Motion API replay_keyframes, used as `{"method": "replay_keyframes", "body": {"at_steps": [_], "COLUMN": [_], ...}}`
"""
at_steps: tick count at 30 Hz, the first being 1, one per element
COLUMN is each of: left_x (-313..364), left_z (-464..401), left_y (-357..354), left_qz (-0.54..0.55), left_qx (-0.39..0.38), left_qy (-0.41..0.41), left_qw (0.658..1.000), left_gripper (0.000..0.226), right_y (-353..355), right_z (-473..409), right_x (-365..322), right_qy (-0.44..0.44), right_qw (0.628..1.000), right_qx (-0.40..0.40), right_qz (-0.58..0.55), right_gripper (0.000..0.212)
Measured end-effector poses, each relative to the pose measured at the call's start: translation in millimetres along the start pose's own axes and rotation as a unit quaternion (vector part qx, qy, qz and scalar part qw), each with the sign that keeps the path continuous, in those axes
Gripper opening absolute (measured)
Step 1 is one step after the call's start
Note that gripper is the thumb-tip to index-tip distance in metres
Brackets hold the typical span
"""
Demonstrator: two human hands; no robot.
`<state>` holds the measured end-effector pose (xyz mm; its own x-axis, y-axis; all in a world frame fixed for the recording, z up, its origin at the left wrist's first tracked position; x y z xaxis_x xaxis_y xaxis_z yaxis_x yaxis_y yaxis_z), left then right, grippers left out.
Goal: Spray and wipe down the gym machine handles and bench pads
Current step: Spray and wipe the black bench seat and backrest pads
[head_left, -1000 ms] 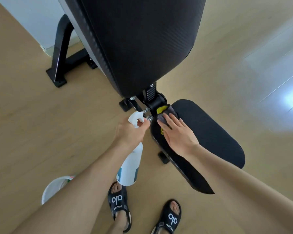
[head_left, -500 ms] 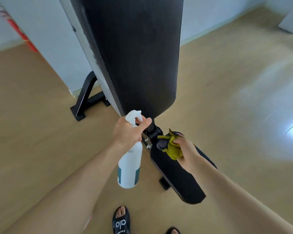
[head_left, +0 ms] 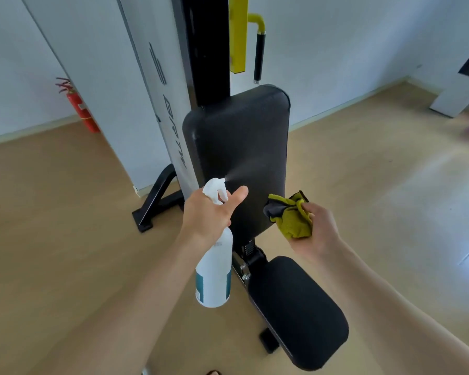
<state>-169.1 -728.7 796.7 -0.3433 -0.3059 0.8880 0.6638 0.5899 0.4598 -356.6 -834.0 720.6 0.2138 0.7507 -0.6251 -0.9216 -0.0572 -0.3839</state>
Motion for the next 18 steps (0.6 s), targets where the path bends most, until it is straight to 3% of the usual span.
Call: {"method": "replay_keyframes", "body": {"at_steps": [6,11,18], "left_x": [0,3,12], "left_z": [-15,-30,-47], "left_y": [20,27,53], "left_qz": [-0.044,-0.060,-0.051], "left_qx": [-0.035,-0.041,-0.001], "left_qy": [-0.026,-0.044,-0.025], "left_qw": [0.998,0.996,0.998], "left_gripper": [0.041,0.055,0.042], "right_y": [-33,-53,-50], "right_z": [2,-4,-7], "right_x": [-26,-39,-56], "right_qy": [0.025,0.044,0.064], "right_qw": [0.999,0.998,0.995], "right_qx": [0.030,0.042,0.057], "right_qz": [-0.016,-0.030,-0.056], "right_gripper": [0.020,0.037,0.022]}}
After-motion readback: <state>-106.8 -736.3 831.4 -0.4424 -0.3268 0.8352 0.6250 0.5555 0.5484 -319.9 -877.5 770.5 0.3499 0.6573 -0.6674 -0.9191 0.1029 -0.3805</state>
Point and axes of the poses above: each hand's wrist, its own z-axis away from the middle knuckle, its own y-axis out of the back of the hand, x = y × z, the point moved 6 cm from there along -z, towards the middle knuckle, and after that the axes turned 9 degrees about z, right-handed, at the moved point
